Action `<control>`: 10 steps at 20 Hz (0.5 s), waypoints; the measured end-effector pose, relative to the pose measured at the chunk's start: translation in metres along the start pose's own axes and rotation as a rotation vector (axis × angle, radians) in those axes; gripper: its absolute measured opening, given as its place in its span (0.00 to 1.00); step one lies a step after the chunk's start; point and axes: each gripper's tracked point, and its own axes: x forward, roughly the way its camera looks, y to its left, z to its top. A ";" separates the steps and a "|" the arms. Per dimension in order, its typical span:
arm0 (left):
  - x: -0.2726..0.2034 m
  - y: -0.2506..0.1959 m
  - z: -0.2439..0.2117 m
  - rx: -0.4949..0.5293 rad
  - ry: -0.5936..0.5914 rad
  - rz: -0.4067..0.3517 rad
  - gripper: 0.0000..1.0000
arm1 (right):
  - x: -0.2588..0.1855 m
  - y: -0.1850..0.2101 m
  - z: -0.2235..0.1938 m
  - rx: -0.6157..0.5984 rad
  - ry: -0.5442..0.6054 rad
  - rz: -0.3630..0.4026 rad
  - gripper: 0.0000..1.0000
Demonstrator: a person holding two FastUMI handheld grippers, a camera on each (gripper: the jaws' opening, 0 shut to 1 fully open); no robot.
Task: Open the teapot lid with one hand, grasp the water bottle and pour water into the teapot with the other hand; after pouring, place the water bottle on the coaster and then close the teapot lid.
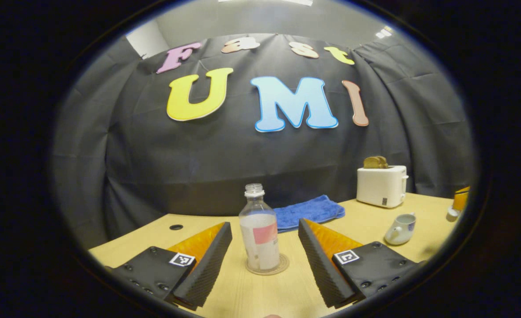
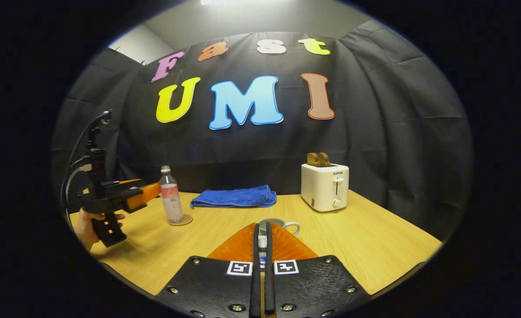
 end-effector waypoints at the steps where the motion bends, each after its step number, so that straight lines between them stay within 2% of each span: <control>1: -0.010 0.000 0.003 -0.008 -0.005 0.005 1.00 | 0.015 -0.003 0.003 0.003 -0.012 -0.007 0.04; 6: -0.048 -0.009 0.002 -0.042 -0.012 -0.012 1.00 | 0.086 -0.011 -0.010 -0.043 -0.001 -0.038 0.04; 10: -0.052 -0.013 -0.010 -0.051 0.008 -0.035 1.00 | 0.119 -0.014 -0.024 -0.064 0.033 -0.069 0.04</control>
